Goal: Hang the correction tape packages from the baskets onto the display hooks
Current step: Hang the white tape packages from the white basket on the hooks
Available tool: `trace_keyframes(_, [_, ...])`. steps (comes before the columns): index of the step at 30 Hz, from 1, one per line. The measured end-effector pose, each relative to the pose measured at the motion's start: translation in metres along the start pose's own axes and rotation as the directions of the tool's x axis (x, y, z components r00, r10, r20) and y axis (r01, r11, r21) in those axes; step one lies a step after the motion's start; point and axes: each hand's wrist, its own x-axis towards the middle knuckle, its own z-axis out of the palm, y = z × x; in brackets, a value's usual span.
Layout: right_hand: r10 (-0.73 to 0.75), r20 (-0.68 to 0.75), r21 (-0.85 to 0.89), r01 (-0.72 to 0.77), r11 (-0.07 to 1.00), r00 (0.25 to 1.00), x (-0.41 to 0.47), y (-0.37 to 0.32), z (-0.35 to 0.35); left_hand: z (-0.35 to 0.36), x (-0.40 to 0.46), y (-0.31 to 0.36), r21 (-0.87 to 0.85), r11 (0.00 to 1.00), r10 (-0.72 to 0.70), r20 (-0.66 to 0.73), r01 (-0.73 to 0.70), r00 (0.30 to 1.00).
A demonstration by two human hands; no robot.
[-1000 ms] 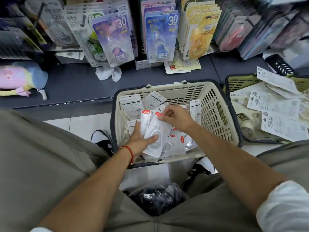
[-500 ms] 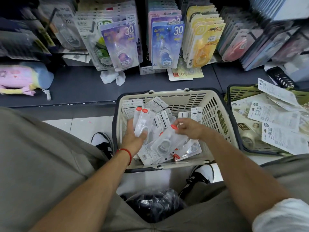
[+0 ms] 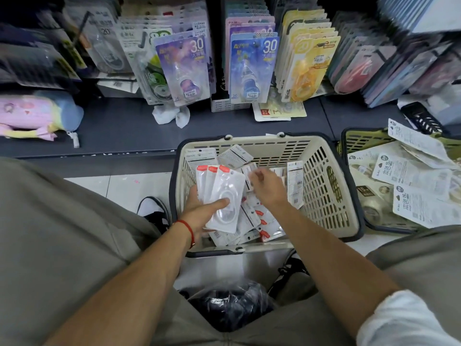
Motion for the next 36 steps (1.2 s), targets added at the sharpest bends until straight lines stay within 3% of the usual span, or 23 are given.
trace_keyframes(3, [0.129, 0.251, -0.322, -0.043, 0.946, 0.959, -0.012, 0.036, 0.018, -0.008, 0.002, 0.001, -0.009, 0.999, 0.040, -0.100, -0.041, 0.994])
trace_keyframes(5, [0.105, 0.260, -0.353, -0.006, 0.936, 0.960, -0.015, 0.046, 0.029, -0.011, 0.002, 0.001, -0.021, 0.998, 0.058, -0.121, -0.061, 0.991])
trace_keyframes(9, [0.092, 0.289, -0.125, -0.058, 0.990, 0.953, -0.007, 0.034, 0.029, -0.013, 0.001, 0.004, 0.029, 0.990, 0.140, -0.124, -0.137, 0.982])
trace_keyframes(12, [0.098, 0.279, 0.081, -0.125, 0.989, 0.955, -0.001, 0.019, 0.004, -0.011, -0.005, 0.012, 0.145, 0.951, 0.289, -0.120, -0.272, 0.950])
trace_keyframes(16, [0.040, 0.274, 0.392, -0.150, 0.908, 0.961, 0.002, -0.019, -0.044, -0.003, -0.009, 0.024, 0.299, 0.840, 0.498, -0.097, -0.452, 0.862])
trace_keyframes(20, [-0.046, 0.324, 0.587, -0.163, 0.793, 0.945, -0.004, -0.053, -0.065, 0.007, -0.013, 0.033, 0.282, 0.812, 0.518, 0.057, -0.511, 0.854])
trace_keyframes(27, [0.016, 0.337, 0.659, -0.248, 0.710, 0.941, -0.013, -0.075, -0.084, 0.011, -0.019, 0.041, 0.205, 0.817, 0.504, 0.201, -0.539, 0.840])
trace_keyframes(32, [-0.047, 0.391, 0.687, -0.257, 0.680, 0.919, -0.015, -0.084, -0.088, 0.013, -0.019, 0.050, 0.132, 0.805, 0.563, 0.139, -0.578, 0.815])
trace_keyframes(34, [-0.058, 0.367, 0.667, -0.219, 0.712, 0.928, -0.015, -0.086, -0.090, 0.013, -0.019, 0.054, 0.103, 0.803, 0.575, 0.124, -0.587, 0.809])
trace_keyframes(36, [-0.069, 0.313, 0.560, -0.125, 0.819, 0.947, -0.014, -0.093, -0.092, 0.014, -0.020, 0.058, 0.063, 0.806, 0.580, 0.113, -0.588, 0.807])
